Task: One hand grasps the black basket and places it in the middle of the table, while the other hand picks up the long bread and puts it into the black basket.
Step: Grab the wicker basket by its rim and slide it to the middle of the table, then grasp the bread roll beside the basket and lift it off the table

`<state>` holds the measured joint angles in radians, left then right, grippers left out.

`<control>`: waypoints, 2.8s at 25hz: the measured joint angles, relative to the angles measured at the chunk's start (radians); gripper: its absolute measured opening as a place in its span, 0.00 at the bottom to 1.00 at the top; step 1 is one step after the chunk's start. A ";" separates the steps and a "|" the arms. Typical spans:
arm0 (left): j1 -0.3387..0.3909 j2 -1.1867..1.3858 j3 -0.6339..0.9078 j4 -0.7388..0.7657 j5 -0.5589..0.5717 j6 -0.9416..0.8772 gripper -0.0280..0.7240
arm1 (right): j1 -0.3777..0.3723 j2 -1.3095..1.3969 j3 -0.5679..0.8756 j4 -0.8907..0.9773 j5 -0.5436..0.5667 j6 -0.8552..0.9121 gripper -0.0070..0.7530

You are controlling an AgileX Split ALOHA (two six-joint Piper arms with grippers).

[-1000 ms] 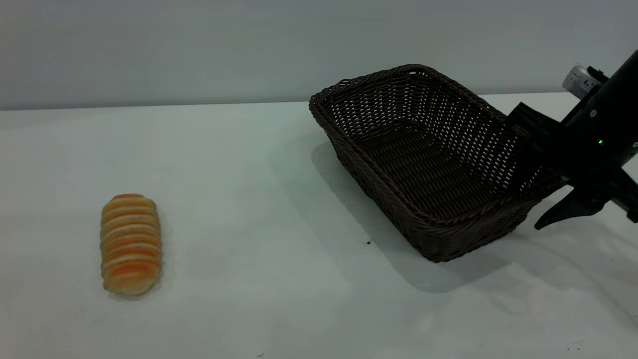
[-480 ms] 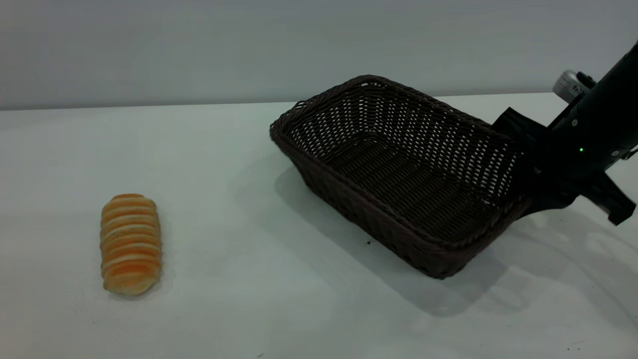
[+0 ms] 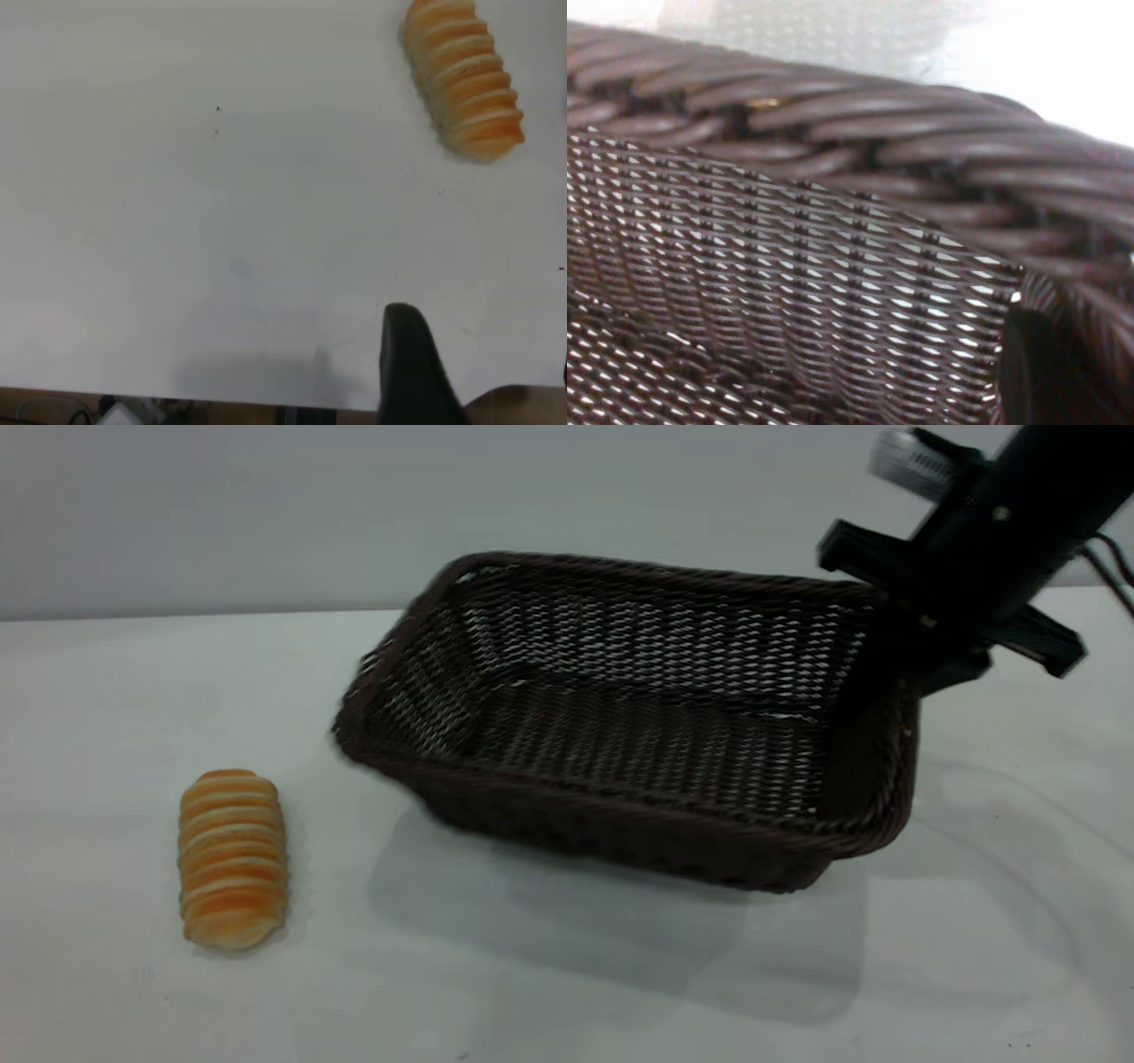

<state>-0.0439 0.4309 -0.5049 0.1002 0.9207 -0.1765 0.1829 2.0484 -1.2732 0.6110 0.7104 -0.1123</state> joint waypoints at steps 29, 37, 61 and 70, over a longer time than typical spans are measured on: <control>0.000 0.000 0.000 -0.003 0.045 0.000 0.63 | -0.058 0.133 -0.068 0.055 0.226 -0.134 0.61; 0.000 0.000 0.000 -0.003 0.045 0.000 0.63 | -0.116 0.021 -0.069 0.061 0.406 -0.258 0.62; 0.000 0.566 -0.118 -0.045 -0.160 0.056 0.63 | -0.012 -0.724 0.153 -0.445 0.502 -0.021 0.60; 0.000 1.022 -0.267 -0.084 -0.375 0.091 0.63 | -0.012 -0.804 0.157 -0.441 0.517 -0.019 0.60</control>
<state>-0.0439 1.4530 -0.7724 0.0165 0.5453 -0.0857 0.1710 1.2442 -1.1158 0.1697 1.2274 -0.1312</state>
